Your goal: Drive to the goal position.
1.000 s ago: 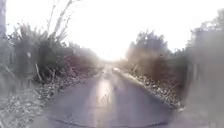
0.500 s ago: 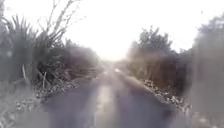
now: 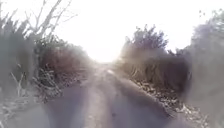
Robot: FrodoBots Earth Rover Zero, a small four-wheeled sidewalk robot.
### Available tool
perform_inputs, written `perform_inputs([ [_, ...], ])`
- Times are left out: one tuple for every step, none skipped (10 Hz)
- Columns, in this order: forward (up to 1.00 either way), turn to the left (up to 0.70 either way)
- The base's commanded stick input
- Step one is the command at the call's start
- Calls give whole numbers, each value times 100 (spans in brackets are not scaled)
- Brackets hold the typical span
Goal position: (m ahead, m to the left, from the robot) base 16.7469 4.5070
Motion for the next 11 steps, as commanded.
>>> perform_inputs([
  [100,0],
  [100,0],
  [100,0],
  [100,0],
  [100,0],
  [100,0],
  [100,0],
  [100,0],
  [100,0],
  [100,0],
  [100,0],
])
